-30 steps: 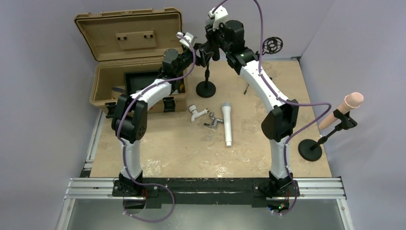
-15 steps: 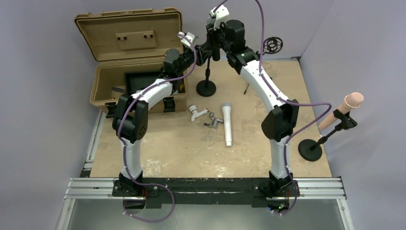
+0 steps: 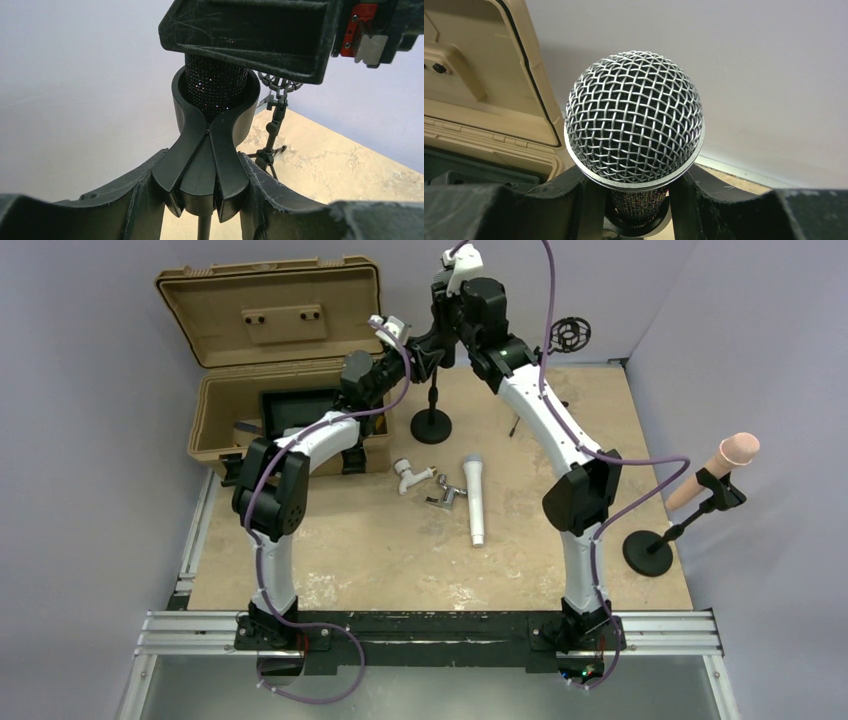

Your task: Remove the microphone from the stand

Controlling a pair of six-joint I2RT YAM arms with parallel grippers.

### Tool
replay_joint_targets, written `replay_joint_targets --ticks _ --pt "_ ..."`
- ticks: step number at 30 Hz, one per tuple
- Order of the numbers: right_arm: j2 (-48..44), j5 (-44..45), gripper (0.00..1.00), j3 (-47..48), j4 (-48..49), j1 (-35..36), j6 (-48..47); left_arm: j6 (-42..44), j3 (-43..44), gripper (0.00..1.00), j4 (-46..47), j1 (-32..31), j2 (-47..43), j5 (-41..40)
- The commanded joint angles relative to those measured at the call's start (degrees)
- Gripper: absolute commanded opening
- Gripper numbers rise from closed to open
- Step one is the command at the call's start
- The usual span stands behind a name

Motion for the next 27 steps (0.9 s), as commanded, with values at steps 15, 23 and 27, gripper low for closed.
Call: replay_joint_targets --ticks 15,23,27 --pt "-6.04 -3.78 0.00 0.53 13.21 2.51 -11.90 -0.88 -1.49 0.12 -0.79 0.37 -3.37 2.91" --pt "-6.12 -3.03 0.00 -2.00 13.21 2.46 -11.60 -0.65 -0.99 0.64 -1.48 0.38 -4.96 0.15" --pt "-6.01 -3.04 0.00 -1.86 13.21 2.43 -11.47 -1.43 0.51 0.69 -1.78 0.37 -4.47 0.19"
